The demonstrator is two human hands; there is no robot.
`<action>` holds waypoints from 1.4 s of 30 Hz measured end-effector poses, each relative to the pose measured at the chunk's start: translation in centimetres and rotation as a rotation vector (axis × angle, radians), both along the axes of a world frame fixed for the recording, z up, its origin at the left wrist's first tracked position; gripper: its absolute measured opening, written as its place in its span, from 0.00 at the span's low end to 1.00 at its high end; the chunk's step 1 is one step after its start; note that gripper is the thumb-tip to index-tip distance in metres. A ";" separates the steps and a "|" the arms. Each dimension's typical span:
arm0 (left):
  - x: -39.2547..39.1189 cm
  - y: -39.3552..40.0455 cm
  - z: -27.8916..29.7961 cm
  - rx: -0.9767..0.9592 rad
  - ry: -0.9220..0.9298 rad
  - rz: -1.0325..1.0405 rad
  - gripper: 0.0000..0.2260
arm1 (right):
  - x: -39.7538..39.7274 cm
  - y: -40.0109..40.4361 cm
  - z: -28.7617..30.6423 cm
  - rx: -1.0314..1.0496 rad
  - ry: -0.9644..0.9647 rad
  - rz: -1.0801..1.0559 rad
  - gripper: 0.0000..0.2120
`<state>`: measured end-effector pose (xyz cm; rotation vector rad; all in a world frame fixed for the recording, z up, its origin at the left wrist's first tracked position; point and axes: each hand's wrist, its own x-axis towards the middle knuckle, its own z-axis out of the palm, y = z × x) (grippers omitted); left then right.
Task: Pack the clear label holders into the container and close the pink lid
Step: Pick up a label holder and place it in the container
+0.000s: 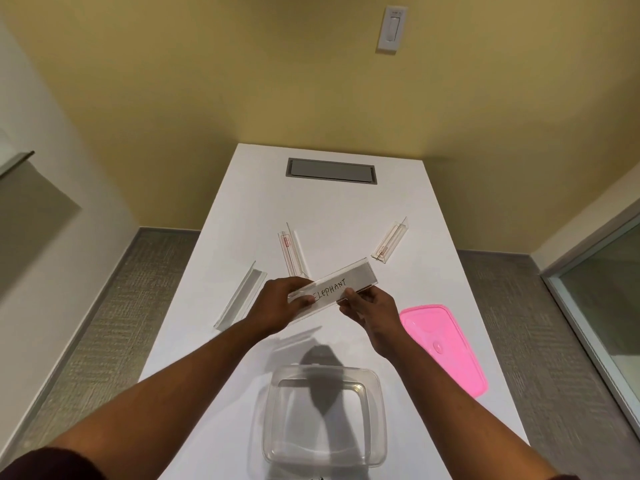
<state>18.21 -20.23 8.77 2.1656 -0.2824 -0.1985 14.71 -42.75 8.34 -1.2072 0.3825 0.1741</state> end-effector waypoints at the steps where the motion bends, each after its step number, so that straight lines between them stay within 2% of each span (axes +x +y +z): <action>1: 0.2 0.2 0.2 0.012 -0.006 -0.004 0.11 | 0.0 -0.4 0.1 -0.012 0.009 -0.014 0.14; 5: 1.2 1.1 1.4 0.086 -0.004 -0.030 0.14 | 0.2 -2.3 0.7 -0.136 0.047 -0.111 0.21; 8: 1.7 1.4 1.9 0.148 0.029 -0.067 0.14 | 0.4 -3.7 1.1 -0.427 -0.029 -0.075 0.28; 12: 1.7 1.5 2.1 0.236 0.015 -0.114 0.14 | 1.0 -5.2 1.6 -0.925 -0.256 0.231 0.27; 15: 1.4 1.5 1.8 0.267 0.004 -0.145 0.15 | 1.5 -5.6 2.4 -1.180 -0.342 0.507 0.26; 18: 0.7 1.1 1.2 0.268 0.012 -0.165 0.16 | 1.2 -5.9 2.8 -1.357 -0.346 0.654 0.26; 24: -1.3 0.7 0.1 0.268 0.002 -0.195 0.15 | -0.3 -6.1 2.6 -1.345 -0.338 0.708 0.19; 31: -4.7 2.8 -2.2 0.247 0.061 -0.226 0.21 | -3.5 -6.5 1.2 -1.243 -0.203 0.675 0.15; 36: -7.1 4.7 -4.4 0.222 0.157 -0.218 0.19 | -6.3 -7.0 -0.4 -1.197 -0.092 0.688 0.16; 42: -9.2 5.1 -6.3 0.283 0.197 -0.216 0.19 | -9.0 -6.5 -2.1 -1.173 -0.094 0.757 0.19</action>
